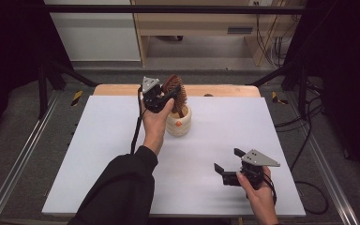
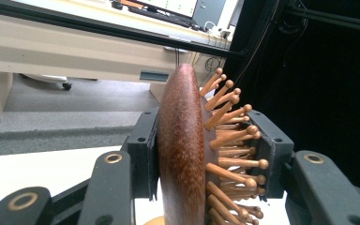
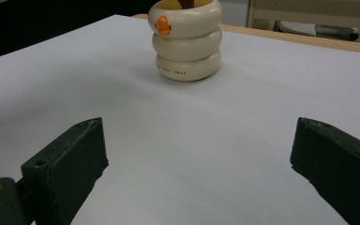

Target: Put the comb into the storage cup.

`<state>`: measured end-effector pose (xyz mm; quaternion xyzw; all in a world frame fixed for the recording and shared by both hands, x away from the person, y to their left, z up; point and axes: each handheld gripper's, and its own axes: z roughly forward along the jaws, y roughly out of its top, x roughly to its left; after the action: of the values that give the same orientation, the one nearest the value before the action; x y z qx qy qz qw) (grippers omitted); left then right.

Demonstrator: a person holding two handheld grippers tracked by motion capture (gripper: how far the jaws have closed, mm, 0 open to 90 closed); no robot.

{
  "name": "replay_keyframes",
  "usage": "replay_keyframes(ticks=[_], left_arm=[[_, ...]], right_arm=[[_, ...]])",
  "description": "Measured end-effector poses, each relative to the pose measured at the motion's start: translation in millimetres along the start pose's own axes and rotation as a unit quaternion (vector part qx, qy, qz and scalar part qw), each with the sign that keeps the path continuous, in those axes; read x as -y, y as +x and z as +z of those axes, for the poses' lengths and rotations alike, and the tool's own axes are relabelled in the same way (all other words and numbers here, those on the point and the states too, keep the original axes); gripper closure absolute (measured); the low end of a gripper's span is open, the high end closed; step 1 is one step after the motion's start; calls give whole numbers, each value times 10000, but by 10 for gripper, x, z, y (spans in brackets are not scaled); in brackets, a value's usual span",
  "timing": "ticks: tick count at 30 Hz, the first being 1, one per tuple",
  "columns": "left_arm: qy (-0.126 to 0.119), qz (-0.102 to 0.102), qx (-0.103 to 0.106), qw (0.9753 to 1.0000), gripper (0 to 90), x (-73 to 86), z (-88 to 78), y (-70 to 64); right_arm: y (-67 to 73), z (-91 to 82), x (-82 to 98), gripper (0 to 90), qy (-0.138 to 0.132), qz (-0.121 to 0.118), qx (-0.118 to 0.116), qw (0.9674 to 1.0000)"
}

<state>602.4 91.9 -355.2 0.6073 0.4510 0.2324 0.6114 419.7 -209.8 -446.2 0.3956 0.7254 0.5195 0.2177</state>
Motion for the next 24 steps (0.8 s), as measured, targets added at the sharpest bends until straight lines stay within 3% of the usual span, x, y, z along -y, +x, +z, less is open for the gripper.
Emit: replay_keyframes(ticks=[24], left_arm=[[-15, -42, 7, 10000, 513, 23, 20, -3]], right_arm=[[3, 13, 6, 45, 27, -8, -20, 10000]])
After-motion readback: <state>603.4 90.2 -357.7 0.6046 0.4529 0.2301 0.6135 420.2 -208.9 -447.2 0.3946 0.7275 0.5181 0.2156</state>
